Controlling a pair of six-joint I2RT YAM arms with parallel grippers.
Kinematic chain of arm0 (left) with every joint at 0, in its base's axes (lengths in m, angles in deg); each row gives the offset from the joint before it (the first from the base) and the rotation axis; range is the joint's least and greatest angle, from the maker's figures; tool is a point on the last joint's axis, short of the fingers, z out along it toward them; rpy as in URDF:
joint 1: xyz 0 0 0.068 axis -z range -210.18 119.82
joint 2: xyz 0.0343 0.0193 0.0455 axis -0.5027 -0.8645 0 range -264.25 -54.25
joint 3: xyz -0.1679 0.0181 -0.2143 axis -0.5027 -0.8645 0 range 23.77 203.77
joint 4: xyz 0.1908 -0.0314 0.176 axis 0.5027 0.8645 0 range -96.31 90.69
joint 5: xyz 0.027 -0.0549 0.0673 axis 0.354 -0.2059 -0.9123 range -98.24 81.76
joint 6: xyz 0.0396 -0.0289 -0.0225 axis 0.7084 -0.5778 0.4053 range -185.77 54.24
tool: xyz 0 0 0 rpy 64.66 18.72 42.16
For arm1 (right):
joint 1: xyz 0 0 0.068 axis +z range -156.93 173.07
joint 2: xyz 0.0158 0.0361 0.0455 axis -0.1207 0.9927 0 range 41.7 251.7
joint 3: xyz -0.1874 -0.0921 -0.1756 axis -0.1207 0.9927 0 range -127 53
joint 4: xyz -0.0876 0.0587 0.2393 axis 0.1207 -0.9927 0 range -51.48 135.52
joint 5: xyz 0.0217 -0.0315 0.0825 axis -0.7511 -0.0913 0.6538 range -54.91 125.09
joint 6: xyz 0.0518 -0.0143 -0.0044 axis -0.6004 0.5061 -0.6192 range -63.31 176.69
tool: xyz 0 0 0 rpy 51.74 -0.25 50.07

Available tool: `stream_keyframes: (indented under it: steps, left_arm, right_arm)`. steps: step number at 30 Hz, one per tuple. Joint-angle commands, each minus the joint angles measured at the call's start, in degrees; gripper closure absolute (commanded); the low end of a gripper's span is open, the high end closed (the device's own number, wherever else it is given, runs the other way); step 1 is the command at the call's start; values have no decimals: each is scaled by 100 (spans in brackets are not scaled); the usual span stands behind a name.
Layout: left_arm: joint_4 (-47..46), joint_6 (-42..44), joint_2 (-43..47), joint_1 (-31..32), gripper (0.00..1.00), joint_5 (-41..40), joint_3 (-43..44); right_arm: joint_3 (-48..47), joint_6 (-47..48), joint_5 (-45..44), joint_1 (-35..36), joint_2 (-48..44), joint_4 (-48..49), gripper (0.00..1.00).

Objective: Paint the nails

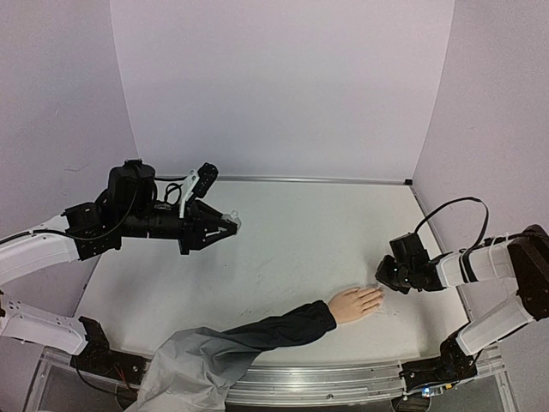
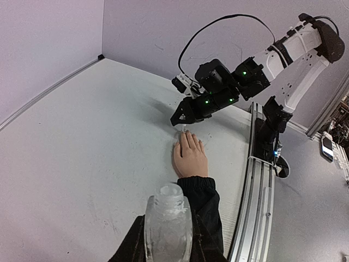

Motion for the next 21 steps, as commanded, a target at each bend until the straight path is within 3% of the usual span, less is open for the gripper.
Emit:
stream_keyframes:
  steps: [1, 21]
  left_arm:
    - [-120, 97, 55, -10, 100, 42, 215]
    - [-58, 123, 23, -11, 100, 1, 277]
  right_arm:
    - [-158, -53, -192, -21, 50, -45, 100]
    - [-193, -49, -451, -33, -247, -215, 100]
